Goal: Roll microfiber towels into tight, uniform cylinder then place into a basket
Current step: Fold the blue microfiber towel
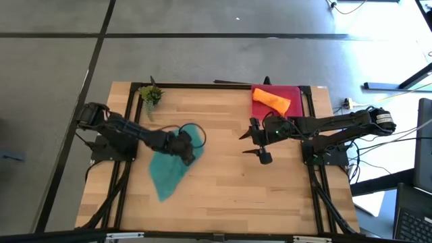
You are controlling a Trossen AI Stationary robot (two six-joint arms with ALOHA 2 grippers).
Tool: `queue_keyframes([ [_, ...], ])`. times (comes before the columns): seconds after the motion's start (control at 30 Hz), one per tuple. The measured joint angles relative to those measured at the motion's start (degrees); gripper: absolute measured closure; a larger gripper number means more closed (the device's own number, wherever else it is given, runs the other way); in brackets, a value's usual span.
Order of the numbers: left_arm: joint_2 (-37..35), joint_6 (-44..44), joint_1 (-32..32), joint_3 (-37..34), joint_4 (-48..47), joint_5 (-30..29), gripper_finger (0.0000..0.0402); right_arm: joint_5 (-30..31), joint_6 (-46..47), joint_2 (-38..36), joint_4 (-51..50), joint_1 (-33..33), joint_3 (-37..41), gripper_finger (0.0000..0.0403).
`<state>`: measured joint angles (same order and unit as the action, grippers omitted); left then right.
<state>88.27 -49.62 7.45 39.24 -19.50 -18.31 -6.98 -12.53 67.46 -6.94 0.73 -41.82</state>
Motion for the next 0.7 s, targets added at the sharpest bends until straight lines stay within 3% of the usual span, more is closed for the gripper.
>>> queue_keyframes([
  [0.27, -0.15, 13.38, -3.00, 5.63, -1.14, 1.94, 0.0306, 0.00, -0.11, 0.00, 0.00, -0.09, 0.00, 0.0131],
  [0.5, -0.22, 16.97, -1.35, 19.86, -18.02, 1.33, 0.0306, -0.08, -2.86, 0.00, -0.10, -0.09, 0.00, 0.0131],
  [0.7, -0.31, 15.11, 1.99, 29.40, -35.12, 1.31, 0.0306, -0.11, -2.77, 0.00, -0.45, -0.09, 0.00, 0.0131],
])
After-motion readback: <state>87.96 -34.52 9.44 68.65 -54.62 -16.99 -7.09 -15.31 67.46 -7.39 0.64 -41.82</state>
